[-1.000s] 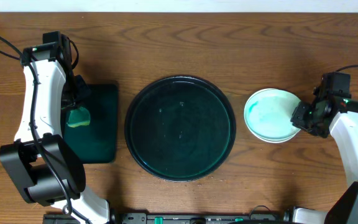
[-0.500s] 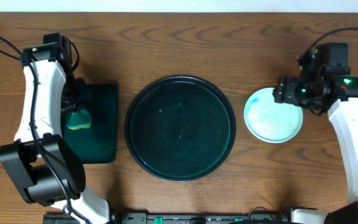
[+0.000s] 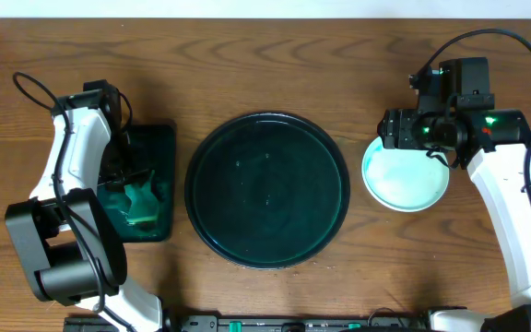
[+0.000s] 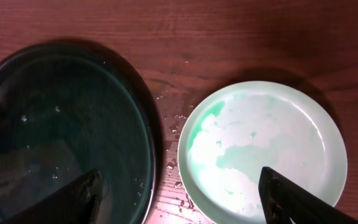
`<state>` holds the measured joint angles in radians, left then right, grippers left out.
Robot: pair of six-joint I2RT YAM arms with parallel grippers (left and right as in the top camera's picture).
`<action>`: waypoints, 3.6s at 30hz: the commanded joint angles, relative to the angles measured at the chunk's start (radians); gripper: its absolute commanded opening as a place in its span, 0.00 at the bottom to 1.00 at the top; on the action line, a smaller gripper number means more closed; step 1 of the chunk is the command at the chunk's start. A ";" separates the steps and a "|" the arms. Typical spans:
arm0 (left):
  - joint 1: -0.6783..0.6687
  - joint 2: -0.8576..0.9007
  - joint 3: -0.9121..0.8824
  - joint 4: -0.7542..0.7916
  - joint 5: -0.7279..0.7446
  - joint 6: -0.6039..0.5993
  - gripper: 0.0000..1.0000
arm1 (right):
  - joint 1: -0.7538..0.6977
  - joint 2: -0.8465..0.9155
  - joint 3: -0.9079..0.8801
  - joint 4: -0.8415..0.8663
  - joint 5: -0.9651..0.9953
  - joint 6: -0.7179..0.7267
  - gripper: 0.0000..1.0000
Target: Clean dirty plates on tray and stack at the side
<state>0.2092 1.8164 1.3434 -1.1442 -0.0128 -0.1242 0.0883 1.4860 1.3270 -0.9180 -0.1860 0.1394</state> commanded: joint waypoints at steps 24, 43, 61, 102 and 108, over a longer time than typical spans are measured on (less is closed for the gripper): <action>-0.021 -0.471 0.106 -0.026 0.222 0.008 0.75 | 0.003 -0.330 0.163 -0.081 0.058 -0.043 0.99; -0.021 -0.470 0.105 -0.025 0.222 0.008 0.75 | 0.004 -0.526 0.146 -0.209 0.237 -0.092 0.99; -0.021 -0.470 0.105 -0.026 0.222 0.008 0.75 | -0.135 -1.147 -0.875 0.730 0.108 -0.092 0.99; -0.021 -0.470 0.105 -0.025 0.222 0.008 0.75 | -0.134 -1.481 -1.321 0.850 0.106 -0.040 0.99; -0.021 -0.470 0.105 -0.026 0.222 0.008 0.75 | -0.134 -1.481 -1.321 0.850 0.106 -0.040 0.99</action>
<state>0.1886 1.3514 1.4368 -1.1690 0.2043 -0.1257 -0.0364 0.0147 0.0071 -0.0643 -0.0727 0.0875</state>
